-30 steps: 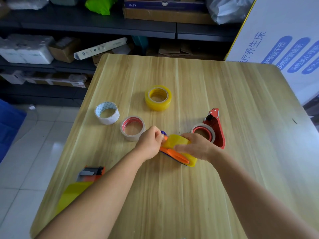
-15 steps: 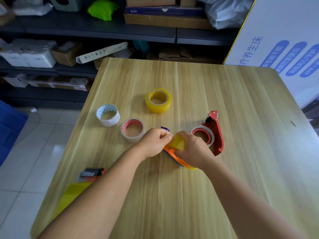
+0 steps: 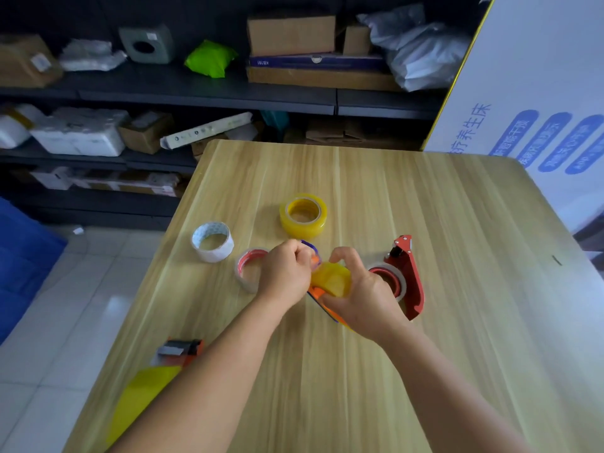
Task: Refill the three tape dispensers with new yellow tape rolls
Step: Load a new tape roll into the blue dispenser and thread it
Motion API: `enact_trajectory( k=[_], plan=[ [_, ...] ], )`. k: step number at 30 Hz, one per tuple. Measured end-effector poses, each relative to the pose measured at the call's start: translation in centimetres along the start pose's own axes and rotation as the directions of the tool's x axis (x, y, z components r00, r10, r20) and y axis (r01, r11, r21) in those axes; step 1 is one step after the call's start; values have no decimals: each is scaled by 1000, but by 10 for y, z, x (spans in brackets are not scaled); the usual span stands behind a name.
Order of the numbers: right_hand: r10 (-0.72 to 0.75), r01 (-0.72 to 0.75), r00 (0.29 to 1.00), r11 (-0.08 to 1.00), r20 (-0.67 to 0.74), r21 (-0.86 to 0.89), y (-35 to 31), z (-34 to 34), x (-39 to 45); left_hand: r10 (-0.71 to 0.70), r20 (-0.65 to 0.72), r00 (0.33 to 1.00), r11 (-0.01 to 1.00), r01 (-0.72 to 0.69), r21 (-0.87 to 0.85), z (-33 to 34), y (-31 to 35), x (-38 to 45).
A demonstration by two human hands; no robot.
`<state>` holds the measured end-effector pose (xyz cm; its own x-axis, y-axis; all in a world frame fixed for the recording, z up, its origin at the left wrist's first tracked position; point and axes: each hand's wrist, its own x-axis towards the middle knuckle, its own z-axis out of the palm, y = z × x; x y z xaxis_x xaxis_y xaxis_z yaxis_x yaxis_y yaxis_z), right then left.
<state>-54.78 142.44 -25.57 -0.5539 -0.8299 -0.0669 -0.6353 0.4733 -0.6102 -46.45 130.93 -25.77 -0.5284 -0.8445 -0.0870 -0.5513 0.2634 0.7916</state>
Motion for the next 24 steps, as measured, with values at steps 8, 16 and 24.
enact_trajectory(
  k=[8, 16, 24],
  plan=[
    [-26, 32, 998, 995, -62, 93, -6, -10, 6, 200, -211, 957, 980, -195, 47, -10, 11, 13],
    [-46, 53, 997, 989, -55, 139, -5, -16, 8, 65, -194, 979, 997, -72, -30, -30, 25, 31],
    [47, -50, 992, 999, 120, 22, -16, -23, 21, 56, -179, 982, 998, -60, -20, -31, 29, 33]
  ],
)
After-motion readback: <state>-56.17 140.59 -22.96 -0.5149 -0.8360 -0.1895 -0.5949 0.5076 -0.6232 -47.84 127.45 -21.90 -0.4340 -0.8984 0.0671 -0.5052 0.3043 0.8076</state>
